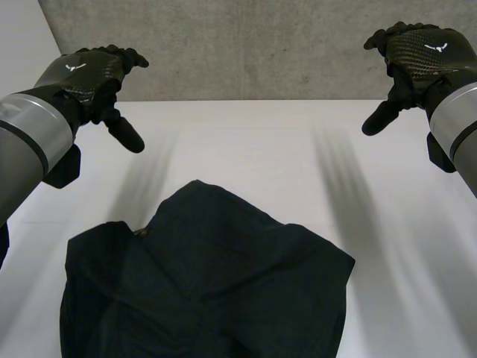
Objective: Fold the shorts.
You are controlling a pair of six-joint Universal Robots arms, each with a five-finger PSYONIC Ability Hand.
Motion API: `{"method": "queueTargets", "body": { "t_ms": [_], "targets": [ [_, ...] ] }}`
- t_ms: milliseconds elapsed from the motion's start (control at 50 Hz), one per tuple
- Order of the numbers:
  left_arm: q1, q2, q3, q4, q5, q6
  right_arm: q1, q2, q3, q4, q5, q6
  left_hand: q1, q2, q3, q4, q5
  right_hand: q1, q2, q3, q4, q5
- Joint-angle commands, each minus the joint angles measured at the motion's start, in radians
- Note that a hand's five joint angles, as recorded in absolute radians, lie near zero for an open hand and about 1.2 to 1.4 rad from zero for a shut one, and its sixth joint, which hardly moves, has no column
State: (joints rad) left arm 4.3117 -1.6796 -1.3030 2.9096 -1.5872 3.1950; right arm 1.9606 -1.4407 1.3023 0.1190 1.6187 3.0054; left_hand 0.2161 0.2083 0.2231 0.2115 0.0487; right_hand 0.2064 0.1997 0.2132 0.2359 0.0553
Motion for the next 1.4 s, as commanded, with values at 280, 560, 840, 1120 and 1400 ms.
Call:
{"method": "queueTargets", "body": {
  "t_ms": [280,560,840,1120,1400],
  "targets": [
    [-0.027,-0.21,-0.021,-0.124,-0.026,0.358,0.075,0.16,0.063,0.133,-0.296,-0.249,0.015,0.023,0.008,0.02,0.008,-0.032,-0.025,-0.039,-0.061,-0.055],
    [0.085,-0.1,-0.304,0.02,-0.073,0.373,0.107,0.44,0.132,-0.03,-0.307,-0.319,-0.011,-0.004,-0.018,-0.007,-0.019,0.487,0.494,0.48,0.457,0.464],
    [0.097,-0.002,-0.41,0.102,-0.074,0.37,0.1,0.624,-0.285,-0.363,-0.137,-0.388,-0.026,-0.018,-0.033,-0.021,-0.033,1.19,1.197,1.183,1.16,1.166],
    [0.06,0.021,-0.429,0.148,-0.073,0.332,0.063,0.784,-0.445,-0.561,-0.184,-0.551,-0.026,-0.018,-0.033,-0.021,-0.033,0.162,0.169,0.156,0.133,0.139],
    [0.02,0.011,-0.561,0.278,0.153,0.414,0.069,0.456,-0.097,-0.277,-0.074,-0.421,0.024,0.032,0.017,0.028,0.017,-0.032,-0.025,-0.039,-0.061,-0.055]
  ]
}}
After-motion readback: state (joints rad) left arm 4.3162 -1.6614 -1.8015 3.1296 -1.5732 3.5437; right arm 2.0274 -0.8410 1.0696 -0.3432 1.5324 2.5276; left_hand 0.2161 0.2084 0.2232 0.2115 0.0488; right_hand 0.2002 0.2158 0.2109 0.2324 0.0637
